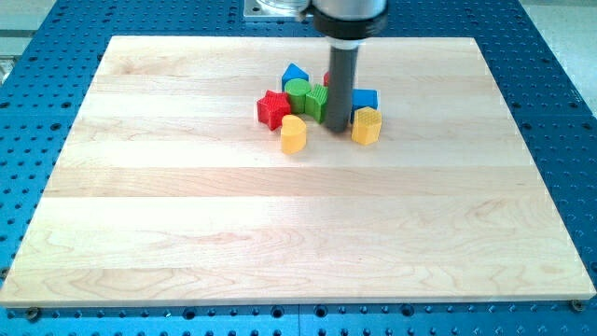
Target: Slide the red circle above the green star
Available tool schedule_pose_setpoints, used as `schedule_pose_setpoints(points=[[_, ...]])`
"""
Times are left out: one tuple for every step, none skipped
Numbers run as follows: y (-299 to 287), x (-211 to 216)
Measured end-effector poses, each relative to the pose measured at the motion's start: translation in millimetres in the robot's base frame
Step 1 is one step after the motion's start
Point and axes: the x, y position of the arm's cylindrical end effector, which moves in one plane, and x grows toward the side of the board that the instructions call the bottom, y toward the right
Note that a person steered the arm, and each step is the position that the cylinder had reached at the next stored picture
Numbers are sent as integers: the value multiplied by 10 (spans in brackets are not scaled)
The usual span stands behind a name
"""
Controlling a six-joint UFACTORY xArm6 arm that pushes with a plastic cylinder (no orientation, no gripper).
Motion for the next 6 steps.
schedule_pose_setpoints(points=[[216,-443],[306,-865],[14,-881],[-308,-797],[-438,-891],[-755,-1203]])
